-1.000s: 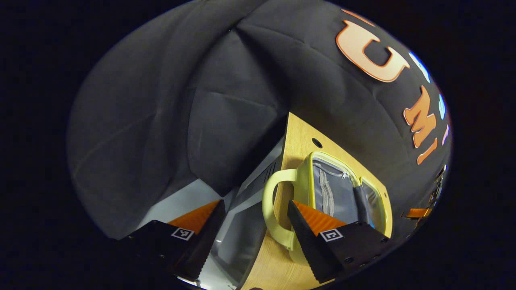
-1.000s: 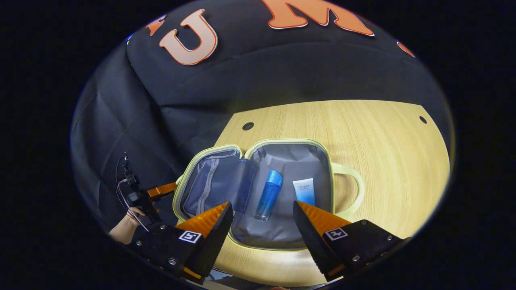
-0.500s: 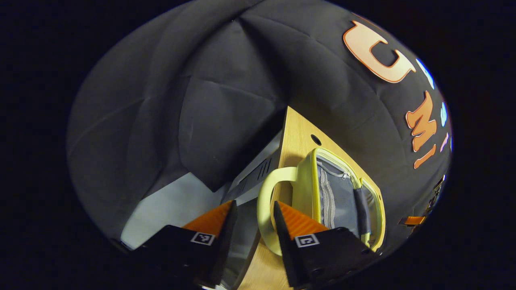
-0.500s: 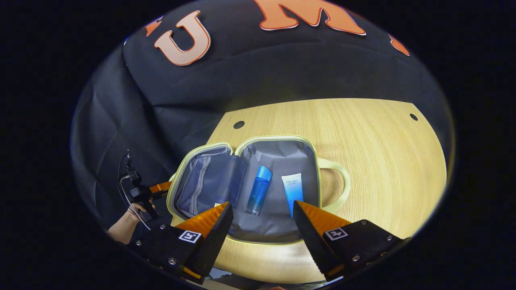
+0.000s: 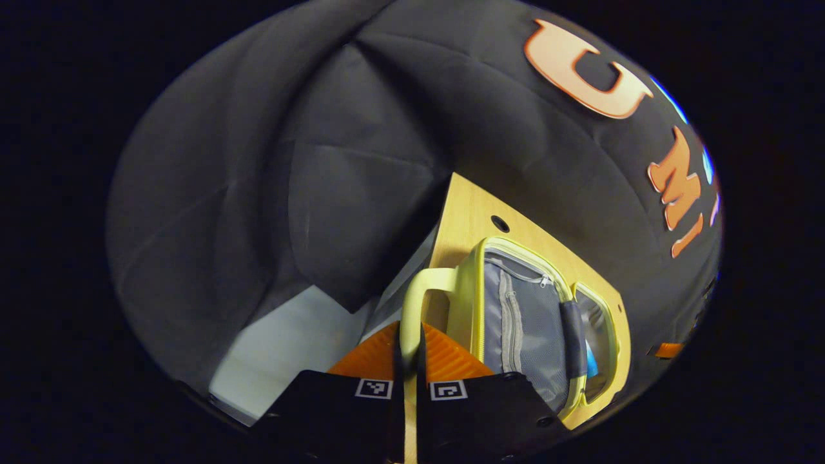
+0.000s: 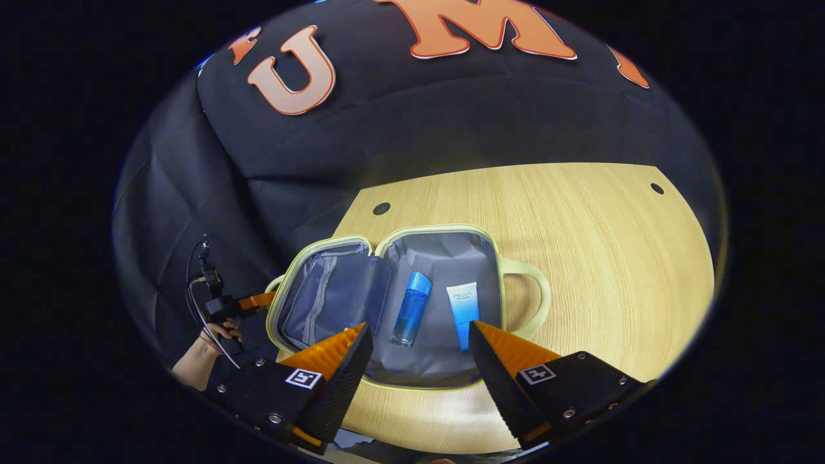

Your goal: First open the suitcase, pack the skin care products into it, and then close the suitcase.

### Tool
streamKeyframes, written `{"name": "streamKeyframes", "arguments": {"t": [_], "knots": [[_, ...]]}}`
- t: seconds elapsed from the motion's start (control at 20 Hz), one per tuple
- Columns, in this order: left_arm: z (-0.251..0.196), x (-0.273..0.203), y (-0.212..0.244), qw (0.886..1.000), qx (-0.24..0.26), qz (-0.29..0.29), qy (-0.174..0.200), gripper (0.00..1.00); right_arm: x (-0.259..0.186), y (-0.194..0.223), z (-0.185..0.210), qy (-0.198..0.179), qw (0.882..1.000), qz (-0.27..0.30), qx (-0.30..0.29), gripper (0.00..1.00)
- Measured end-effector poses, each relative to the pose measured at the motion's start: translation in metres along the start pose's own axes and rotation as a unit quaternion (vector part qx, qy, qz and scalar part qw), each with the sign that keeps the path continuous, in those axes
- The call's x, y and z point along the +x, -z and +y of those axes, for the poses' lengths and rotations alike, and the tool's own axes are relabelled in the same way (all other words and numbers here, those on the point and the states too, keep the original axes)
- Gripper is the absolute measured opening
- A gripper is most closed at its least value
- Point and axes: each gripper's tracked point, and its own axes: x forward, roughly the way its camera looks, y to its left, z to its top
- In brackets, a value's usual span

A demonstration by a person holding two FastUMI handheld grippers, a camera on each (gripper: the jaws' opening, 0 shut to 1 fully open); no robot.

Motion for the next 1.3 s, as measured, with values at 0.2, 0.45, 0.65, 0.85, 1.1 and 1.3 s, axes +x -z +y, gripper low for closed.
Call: {"name": "streamKeyframes", "arguments": {"t": [0.2,0.45,0.65,0.85,1.1,1.3], "knots": [[-0.044,-0.032,-0.038,0.993,0.107,-0.039,-0.005,0.08,-0.009,-0.006,-0.004,-0.007,1.0,-0.01,0.004,0.96],[-0.121,-0.089,-0.085,0.971,0.223,-0.087,0.003,0.06,-0.022,-0.022,-0.014,-0.013,0.999,-0.038,0.008,0.95],[-0.189,-0.116,-0.096,0.947,0.305,-0.098,-0.003,0.06,-0.042,-0.041,-0.024,-0.024,0.997,-0.069,0.021,0.95],[-0.243,-0.122,-0.097,0.936,0.338,-0.098,-0.016,0.06,-0.06,-0.052,-0.052,-0.015,0.995,-0.093,0.023,0.95],[-0.326,-0.132,-0.077,0.924,0.368,-0.107,0.004,0.06,-0.082,-0.062,-0.095,0.0,0.993,-0.117,0.014,0.95],[-0.38,-0.117,-0.056,0.912,0.394,-0.108,-0.009,0.06,-0.094,-0.068,-0.131,0.005,0.993,-0.122,0.005,0.95]]}}
